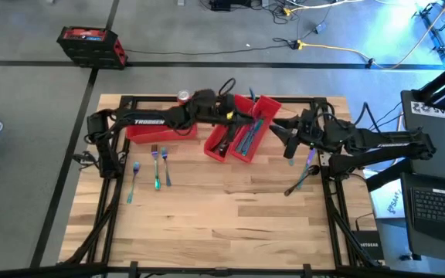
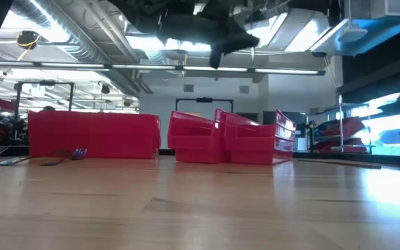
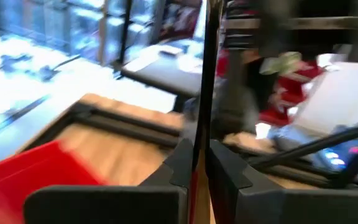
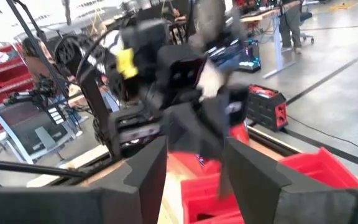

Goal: Sort silverware
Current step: Put the black spoon into the middle red bin

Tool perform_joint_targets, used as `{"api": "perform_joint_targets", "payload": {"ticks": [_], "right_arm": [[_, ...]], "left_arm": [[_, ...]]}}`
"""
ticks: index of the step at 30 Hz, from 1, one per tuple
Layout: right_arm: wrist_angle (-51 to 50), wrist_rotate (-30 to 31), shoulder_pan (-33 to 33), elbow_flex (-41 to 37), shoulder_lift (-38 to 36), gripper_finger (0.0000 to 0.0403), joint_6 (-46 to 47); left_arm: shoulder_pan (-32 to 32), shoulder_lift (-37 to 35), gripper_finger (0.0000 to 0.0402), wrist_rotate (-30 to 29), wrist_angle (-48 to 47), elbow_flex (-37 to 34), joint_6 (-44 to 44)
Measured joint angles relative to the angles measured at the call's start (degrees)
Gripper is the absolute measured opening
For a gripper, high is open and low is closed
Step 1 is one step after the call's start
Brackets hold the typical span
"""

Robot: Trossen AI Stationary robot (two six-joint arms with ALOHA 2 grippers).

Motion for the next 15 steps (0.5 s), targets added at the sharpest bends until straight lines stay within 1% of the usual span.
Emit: {"api": "perform_joint_targets", "payload": {"ticks": [6,9,11,15], "right_arm": [[-4.6,0.0,0.0,0.0,0.1,0.0145,2.5],[-6.5,0.0,0.0,0.0,0.1,0.0145,3.0],[-7.0,0.0,0.0,0.0,0.1,0.0145,3.0],[-7.1,0.0,0.0,0.0,0.1,0.0145,3.0]], "left_arm": [[4.4,0.0,0.0011,-2.3,-17.0,5.6,-2.1],[5.7,0.0,0.0011,-5.2,-25.3,7.9,-1.6],[6.1,0.0,0.0011,-7.4,-28.5,8.8,-0.7],[6.0,0.0,0.0011,-8.0,-30.7,9.0,-0.5]]}}
